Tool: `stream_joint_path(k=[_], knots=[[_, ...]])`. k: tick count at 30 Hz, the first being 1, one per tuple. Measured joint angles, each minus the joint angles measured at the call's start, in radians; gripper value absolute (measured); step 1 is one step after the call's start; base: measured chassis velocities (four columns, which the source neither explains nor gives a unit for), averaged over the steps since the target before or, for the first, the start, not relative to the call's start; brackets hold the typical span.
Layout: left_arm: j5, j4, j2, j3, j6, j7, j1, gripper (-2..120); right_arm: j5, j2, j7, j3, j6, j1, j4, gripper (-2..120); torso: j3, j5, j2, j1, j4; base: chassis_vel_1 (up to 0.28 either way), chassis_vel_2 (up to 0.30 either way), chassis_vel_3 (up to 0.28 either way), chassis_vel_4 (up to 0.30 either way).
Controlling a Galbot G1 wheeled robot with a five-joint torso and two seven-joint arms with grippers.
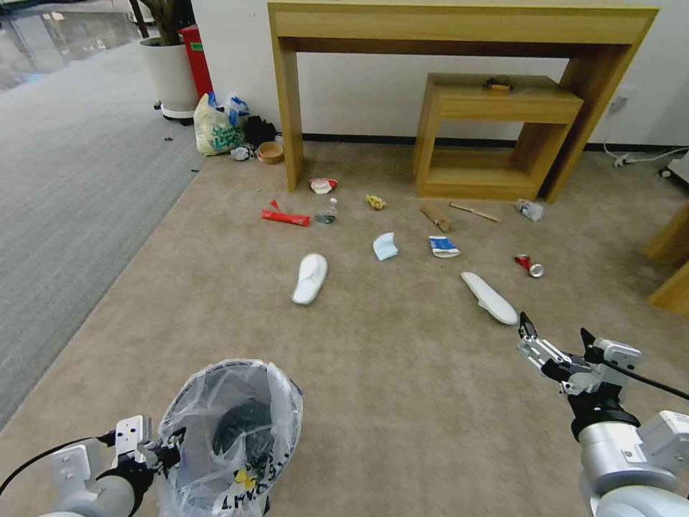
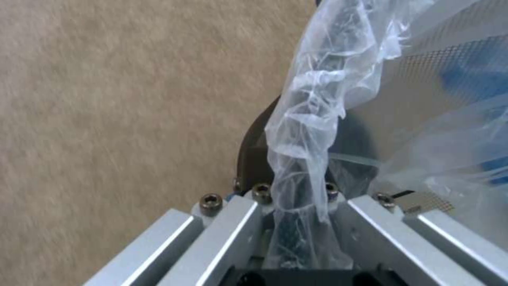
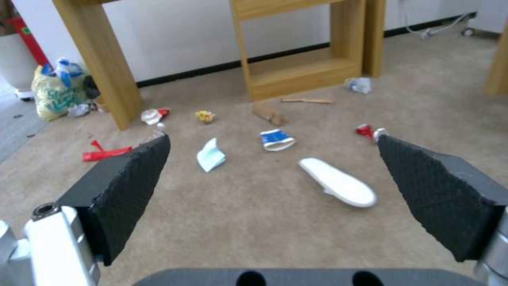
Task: Pick up the trash bin and place the garbage on the floor into it.
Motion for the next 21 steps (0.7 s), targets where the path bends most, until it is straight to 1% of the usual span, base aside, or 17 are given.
stream_joint_path(k=[4, 8, 9, 21], knots=[[0.001, -0.002, -0.002, 0.000, 0.000, 0.005, 0.003, 0, -0.002, 0.001, 0.000, -0.001, 0.000, -0.001, 0.002, 100, 0.000, -0.0003, 0.000, 0.000, -0.0002, -0.074, 0.279, 0.073, -0.283], [0.001, -0.002, -0.003, -0.001, 0.000, 0.006, 0.004, 0, -0.003, 0.001, 0.000, -0.001, 0.000, -0.002, 0.002, 100, 0.000, 0.0003, 0.000, 0.000, 0.0000, -0.050, 0.280, 0.062, -0.294], [0.001, -0.002, -0.003, -0.002, 0.000, 0.008, 0.004, 0, -0.003, 0.001, 0.000, -0.001, 0.000, -0.003, 0.003, 100, 0.000, -0.0005, 0.000, 0.000, -0.0001, -0.058, 0.309, 0.060, -0.302], [0.002, 0.001, -0.008, -0.003, 0.000, 0.012, 0.006, 0, -0.004, 0.003, -0.001, -0.004, 0.000, -0.004, 0.001, 100, 0.000, -0.0001, 0.000, 0.000, 0.0000, -0.047, 0.307, 0.047, -0.302]])
